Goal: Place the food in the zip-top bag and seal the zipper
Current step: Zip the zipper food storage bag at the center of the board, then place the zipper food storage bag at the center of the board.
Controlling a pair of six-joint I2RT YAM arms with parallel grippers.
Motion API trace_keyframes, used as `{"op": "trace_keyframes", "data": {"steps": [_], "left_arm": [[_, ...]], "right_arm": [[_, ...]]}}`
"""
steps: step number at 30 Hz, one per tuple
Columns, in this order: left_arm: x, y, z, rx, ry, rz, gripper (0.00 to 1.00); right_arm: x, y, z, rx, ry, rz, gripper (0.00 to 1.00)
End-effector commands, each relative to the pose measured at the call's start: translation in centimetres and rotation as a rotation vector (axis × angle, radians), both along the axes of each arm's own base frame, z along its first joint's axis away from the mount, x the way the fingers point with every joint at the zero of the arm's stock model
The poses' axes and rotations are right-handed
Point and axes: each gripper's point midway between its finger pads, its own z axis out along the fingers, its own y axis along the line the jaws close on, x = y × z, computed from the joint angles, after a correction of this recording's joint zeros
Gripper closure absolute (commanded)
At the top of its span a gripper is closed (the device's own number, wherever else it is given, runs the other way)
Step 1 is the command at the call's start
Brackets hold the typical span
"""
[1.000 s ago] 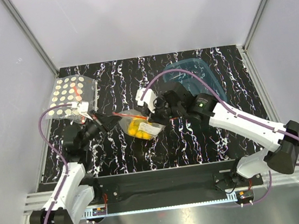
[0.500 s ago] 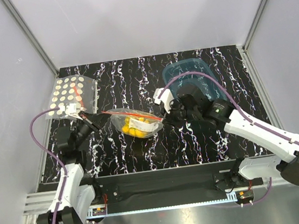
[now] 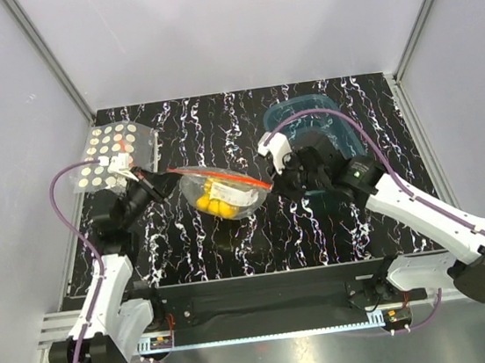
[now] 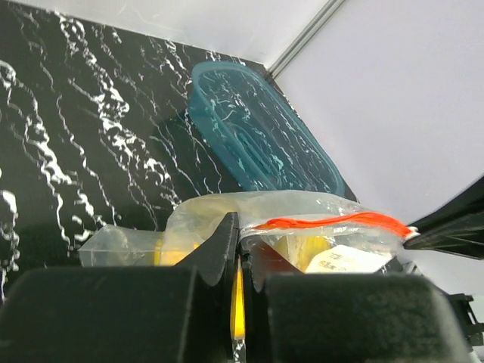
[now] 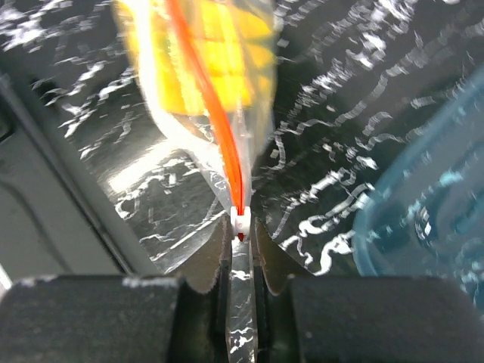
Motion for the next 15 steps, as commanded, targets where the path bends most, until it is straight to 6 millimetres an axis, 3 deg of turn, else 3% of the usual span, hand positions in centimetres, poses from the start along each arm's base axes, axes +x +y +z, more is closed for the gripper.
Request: {"op": "trace_keyframes", "data": {"steps": [1,3,4,6,7,8,9,15], "left_arm": [[2.2,0.4,3.8,0.039,-0.099,0.061,0.95],[3.0,-0.2,4.1,0.038,-0.091,0.056,0.92],[3.4,-0.4,5.2,0.038,-0.112,0.053,0.89],[3.9,-1.1,5.1,0.043,-0.092,0.024,0.73],[3.9,-1.4,5.2,0.046,-0.084,0.016,0.57],[3.9,-1.6,5.5,0.053,-0.087,0.01,0.22],[3.5,-1.9,5.1,0.073,-0.075,0.004,0.01],[0.3,-1.0,6.7,0.15,-0.091,0.047,0.01]], "right_arm": [[3.3,-1.6,1.5,0.017,0.004,-0.173,0.97],[5.1,-2.5,1.7,0.036,0.015,-0.254,0.97],[6.1,-2.8,2.7,0.054,-0.014,-0.294,0.95],[7.2,-3.3,4.0,0.079,-0.047,-0.35,0.85],[7.3,-3.2,4.6,0.096,-0.059,-0.354,0.75],[7.3,-3.2,4.9,0.105,-0.065,-0.354,0.58],[7.2,-3.2,5.2,0.112,-0.07,-0.353,0.43],[5.4,-3.2,5.9,0.197,-0.024,-0.352,0.34]]}}
